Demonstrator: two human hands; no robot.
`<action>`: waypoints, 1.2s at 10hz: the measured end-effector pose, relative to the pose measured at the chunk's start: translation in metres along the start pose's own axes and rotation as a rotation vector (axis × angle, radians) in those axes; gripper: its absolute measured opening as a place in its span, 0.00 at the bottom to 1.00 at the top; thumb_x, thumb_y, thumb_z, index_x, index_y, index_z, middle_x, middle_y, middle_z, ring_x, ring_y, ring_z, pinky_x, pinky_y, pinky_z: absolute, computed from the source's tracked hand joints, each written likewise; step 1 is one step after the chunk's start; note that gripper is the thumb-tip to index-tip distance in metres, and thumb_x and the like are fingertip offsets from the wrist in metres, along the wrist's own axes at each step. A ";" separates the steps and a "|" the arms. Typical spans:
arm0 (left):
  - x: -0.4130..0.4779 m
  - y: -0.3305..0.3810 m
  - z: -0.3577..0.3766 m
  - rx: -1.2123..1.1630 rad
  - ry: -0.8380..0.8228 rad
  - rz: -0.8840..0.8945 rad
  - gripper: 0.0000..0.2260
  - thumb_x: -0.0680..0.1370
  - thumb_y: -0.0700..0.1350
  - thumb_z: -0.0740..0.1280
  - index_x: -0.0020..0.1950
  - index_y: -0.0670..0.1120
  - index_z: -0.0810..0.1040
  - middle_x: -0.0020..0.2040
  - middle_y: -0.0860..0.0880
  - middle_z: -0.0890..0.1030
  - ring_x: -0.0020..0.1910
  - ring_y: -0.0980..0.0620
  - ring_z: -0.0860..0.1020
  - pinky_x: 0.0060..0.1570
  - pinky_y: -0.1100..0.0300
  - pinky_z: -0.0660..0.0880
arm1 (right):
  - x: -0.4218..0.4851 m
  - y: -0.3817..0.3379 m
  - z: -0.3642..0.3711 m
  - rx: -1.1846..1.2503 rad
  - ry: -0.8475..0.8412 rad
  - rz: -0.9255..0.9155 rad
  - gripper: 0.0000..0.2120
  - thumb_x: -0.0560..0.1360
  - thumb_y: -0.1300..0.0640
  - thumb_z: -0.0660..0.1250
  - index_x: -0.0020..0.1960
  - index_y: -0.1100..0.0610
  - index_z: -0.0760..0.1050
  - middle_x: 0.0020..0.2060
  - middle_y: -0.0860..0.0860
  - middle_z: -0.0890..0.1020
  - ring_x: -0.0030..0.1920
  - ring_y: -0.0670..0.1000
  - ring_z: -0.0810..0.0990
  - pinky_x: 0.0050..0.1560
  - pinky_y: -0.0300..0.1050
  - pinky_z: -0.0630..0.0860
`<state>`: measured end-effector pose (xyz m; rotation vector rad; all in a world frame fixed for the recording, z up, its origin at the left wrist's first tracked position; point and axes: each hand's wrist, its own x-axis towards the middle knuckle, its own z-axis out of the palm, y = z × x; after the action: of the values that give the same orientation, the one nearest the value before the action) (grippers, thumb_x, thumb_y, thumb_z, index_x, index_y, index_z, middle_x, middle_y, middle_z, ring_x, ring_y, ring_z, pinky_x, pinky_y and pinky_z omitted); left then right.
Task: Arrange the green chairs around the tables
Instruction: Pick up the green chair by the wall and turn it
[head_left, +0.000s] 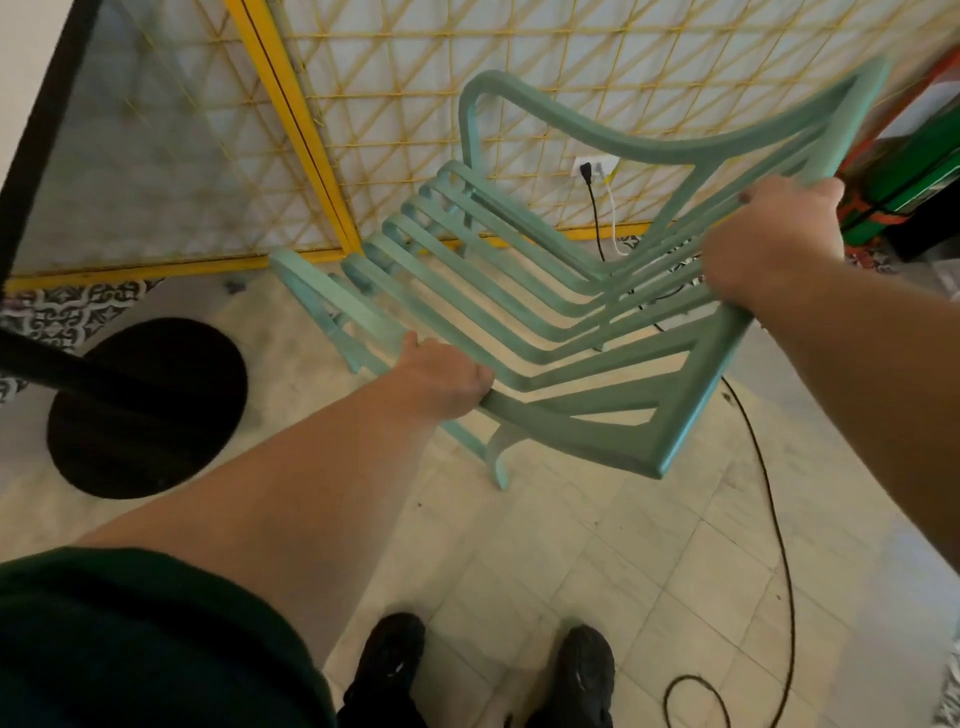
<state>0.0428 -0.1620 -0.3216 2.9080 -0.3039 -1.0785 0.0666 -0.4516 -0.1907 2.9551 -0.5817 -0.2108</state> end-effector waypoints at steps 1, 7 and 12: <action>0.006 -0.003 -0.002 0.017 -0.010 0.016 0.22 0.84 0.52 0.43 0.50 0.45 0.74 0.41 0.47 0.70 0.52 0.42 0.68 0.76 0.33 0.47 | -0.006 -0.004 -0.010 0.021 0.008 -0.032 0.14 0.77 0.59 0.65 0.59 0.63 0.80 0.61 0.68 0.76 0.66 0.65 0.73 0.67 0.57 0.66; -0.019 0.030 0.016 -0.113 0.155 -0.058 0.20 0.83 0.47 0.45 0.44 0.45 0.74 0.36 0.46 0.71 0.48 0.42 0.67 0.77 0.35 0.51 | -0.008 0.003 -0.015 0.191 0.046 -0.043 0.17 0.74 0.63 0.66 0.62 0.65 0.78 0.67 0.70 0.70 0.66 0.67 0.72 0.63 0.56 0.70; -0.022 0.051 0.035 -0.009 0.168 -0.079 0.16 0.80 0.44 0.52 0.56 0.54 0.79 0.44 0.48 0.74 0.57 0.39 0.73 0.73 0.32 0.56 | 0.008 0.011 -0.012 0.382 0.101 -0.031 0.19 0.76 0.61 0.62 0.66 0.61 0.75 0.69 0.65 0.69 0.64 0.64 0.74 0.57 0.54 0.73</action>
<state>-0.0051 -0.2067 -0.3293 3.0005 -0.1795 -0.8332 0.0722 -0.4634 -0.1786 3.3172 -0.6243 0.0547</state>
